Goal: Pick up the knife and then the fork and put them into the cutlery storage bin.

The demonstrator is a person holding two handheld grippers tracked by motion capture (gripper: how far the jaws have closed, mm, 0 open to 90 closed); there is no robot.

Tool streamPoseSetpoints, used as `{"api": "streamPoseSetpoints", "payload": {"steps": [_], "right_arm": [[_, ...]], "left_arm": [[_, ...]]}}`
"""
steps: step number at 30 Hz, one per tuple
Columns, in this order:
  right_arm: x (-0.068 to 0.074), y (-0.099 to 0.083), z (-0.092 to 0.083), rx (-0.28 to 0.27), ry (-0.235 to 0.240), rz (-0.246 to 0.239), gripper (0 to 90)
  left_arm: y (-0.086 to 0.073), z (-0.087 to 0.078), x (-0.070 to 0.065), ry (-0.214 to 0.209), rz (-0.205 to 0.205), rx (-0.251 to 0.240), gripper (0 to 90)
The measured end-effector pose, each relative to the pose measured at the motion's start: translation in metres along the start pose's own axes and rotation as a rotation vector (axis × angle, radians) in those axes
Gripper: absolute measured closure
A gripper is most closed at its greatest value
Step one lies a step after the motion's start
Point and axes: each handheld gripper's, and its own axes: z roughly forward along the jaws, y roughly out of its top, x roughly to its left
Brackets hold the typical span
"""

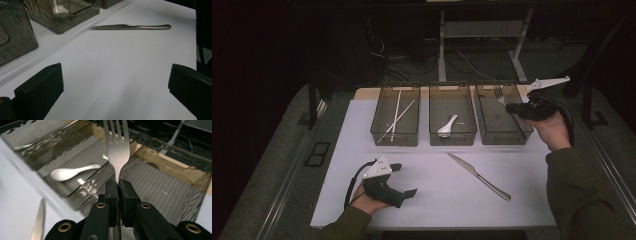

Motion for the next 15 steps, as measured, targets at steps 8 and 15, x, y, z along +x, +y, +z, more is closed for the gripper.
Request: {"api": "streamPoseSetpoints", "payload": {"steps": [8, 15], "right_arm": [[-0.030, 0.013, 0.015, -0.001, -0.053, 0.048, 85.5], [-0.046, 0.007, 0.034, 0.025, -0.078, 0.077, 85.4]], "left_arm": [[0.000, 0.001, 0.000, -0.005, -0.001, 0.002, 0.0], [0.000, 0.001, 0.000, -0.010, 0.001, 0.001, 0.0]]}}
